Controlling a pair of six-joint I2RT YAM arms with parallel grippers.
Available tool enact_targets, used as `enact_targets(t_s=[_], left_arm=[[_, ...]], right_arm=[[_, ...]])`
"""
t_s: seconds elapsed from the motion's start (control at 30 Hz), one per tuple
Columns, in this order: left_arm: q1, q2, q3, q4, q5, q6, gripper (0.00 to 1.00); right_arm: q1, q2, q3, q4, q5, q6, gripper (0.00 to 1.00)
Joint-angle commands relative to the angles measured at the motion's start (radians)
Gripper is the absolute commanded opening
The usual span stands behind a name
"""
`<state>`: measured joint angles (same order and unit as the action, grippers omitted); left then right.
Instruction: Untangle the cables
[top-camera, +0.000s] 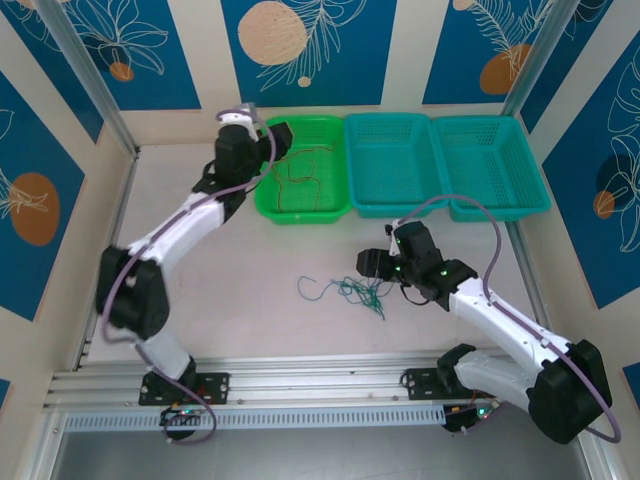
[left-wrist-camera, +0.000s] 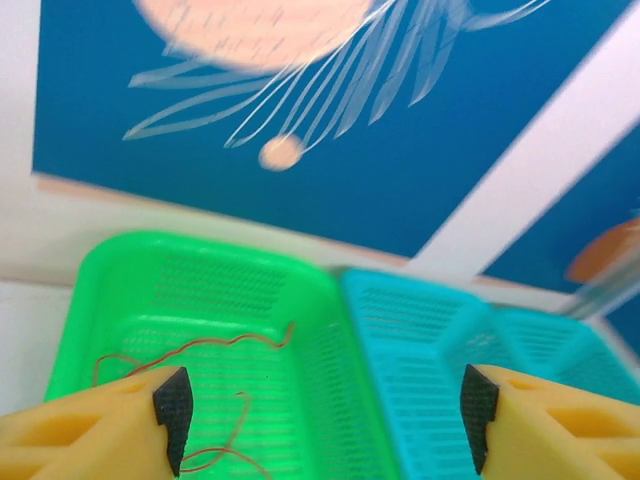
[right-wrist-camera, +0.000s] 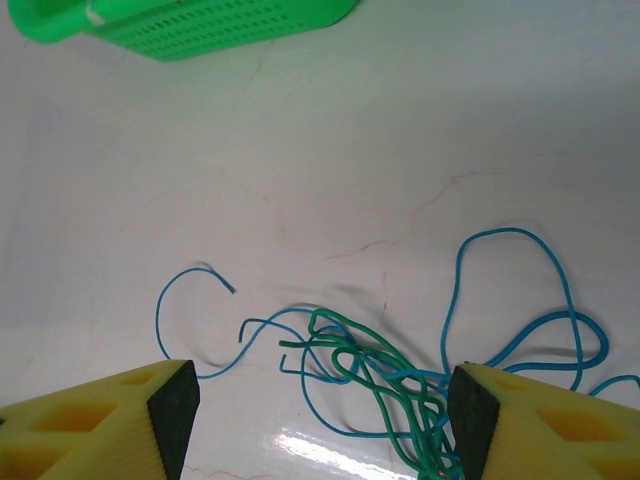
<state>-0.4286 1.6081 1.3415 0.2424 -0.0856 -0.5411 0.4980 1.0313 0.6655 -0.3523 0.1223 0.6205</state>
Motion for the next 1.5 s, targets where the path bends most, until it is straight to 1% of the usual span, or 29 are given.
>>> enact_targets(t_s=[0.0,0.07,0.1,0.17,0.23,0.3,0.43,0.53,0.67,0.73,0.8,0.87,0.93,1.03,1.07,1.1,1.13,1.2,1.27,1.37,1.47], left_arm=[[-0.070,-0.163,-0.115,-0.028,0.087,-0.028,0.70],[-0.123,-0.240,-0.180,-0.084,0.080,-0.003,0.70],[-0.157,-0.268,-0.212,-0.116,0.059,0.018,0.70],[-0.212,-0.297,-0.248,-0.214,0.014,0.035,0.70],[-0.253,-0.305,-0.292,-0.278,-0.003,0.037,0.69],[-0.298,-0.300,-0.357,-0.306,-0.030,0.001,0.69],[-0.345,-0.256,-0.451,-0.336,-0.038,-0.119,0.69],[-0.373,-0.196,-0.510,-0.335,-0.056,-0.186,0.69],[-0.374,-0.114,-0.603,-0.235,-0.027,-0.291,0.67],[-0.373,-0.076,-0.619,-0.207,-0.035,-0.321,0.67],[-0.373,-0.031,-0.606,-0.198,-0.017,-0.325,0.66],[-0.372,0.007,-0.596,-0.173,0.020,-0.332,0.61],[-0.373,0.035,-0.597,-0.146,0.055,-0.347,0.51],[-0.374,0.054,-0.607,-0.134,0.083,-0.366,0.25],[-0.374,0.051,-0.615,-0.131,0.084,-0.372,0.12],[-0.374,0.042,-0.624,-0.129,0.082,-0.373,0.03],[-0.374,0.030,-0.630,-0.129,0.078,-0.376,0.00],[-0.374,-0.004,-0.641,-0.136,0.065,-0.371,0.00],[-0.374,-0.045,-0.645,-0.146,0.051,-0.358,0.00],[-0.371,-0.113,-0.649,-0.170,0.023,-0.343,0.00],[-0.363,-0.179,-0.647,-0.198,-0.010,-0.333,0.00]], right_arm=[[-0.069,0.009,-0.024,-0.010,-0.093,0.044,0.69],[-0.116,0.018,-0.026,-0.017,-0.123,0.042,0.69],[-0.138,0.023,-0.028,-0.019,-0.139,0.041,0.69],[-0.178,0.037,-0.030,-0.023,-0.170,0.043,0.69],[-0.204,0.053,-0.030,-0.030,-0.196,0.047,0.69],[-0.210,0.069,-0.030,-0.031,-0.206,0.039,0.69],[-0.208,0.104,-0.022,-0.024,-0.220,0.037,0.69],[-0.204,0.127,-0.018,-0.009,-0.231,0.042,0.69],[-0.181,0.141,-0.025,0.015,-0.225,0.029,0.69],[-0.163,0.139,-0.024,0.021,-0.221,0.009,0.69],[-0.138,0.138,-0.013,0.012,-0.198,-0.013,0.69],[-0.110,0.133,0.004,-0.007,-0.168,-0.034,0.69],[-0.082,0.130,0.025,-0.030,-0.136,-0.054,0.69],[-0.011,0.128,0.059,-0.063,-0.062,-0.093,0.69],[0.030,0.127,0.068,-0.071,-0.011,-0.108,0.70],[0.080,0.129,0.073,-0.074,0.051,-0.127,0.70],[0.118,0.134,0.080,-0.078,0.108,-0.141,0.70],[0.216,0.149,0.095,-0.083,0.236,-0.170,0.71],[0.285,0.168,0.107,-0.068,0.306,-0.204,0.71],[0.362,0.214,0.111,-0.003,0.326,-0.269,0.72],[0.397,0.295,0.113,0.053,0.288,-0.285,0.72]])
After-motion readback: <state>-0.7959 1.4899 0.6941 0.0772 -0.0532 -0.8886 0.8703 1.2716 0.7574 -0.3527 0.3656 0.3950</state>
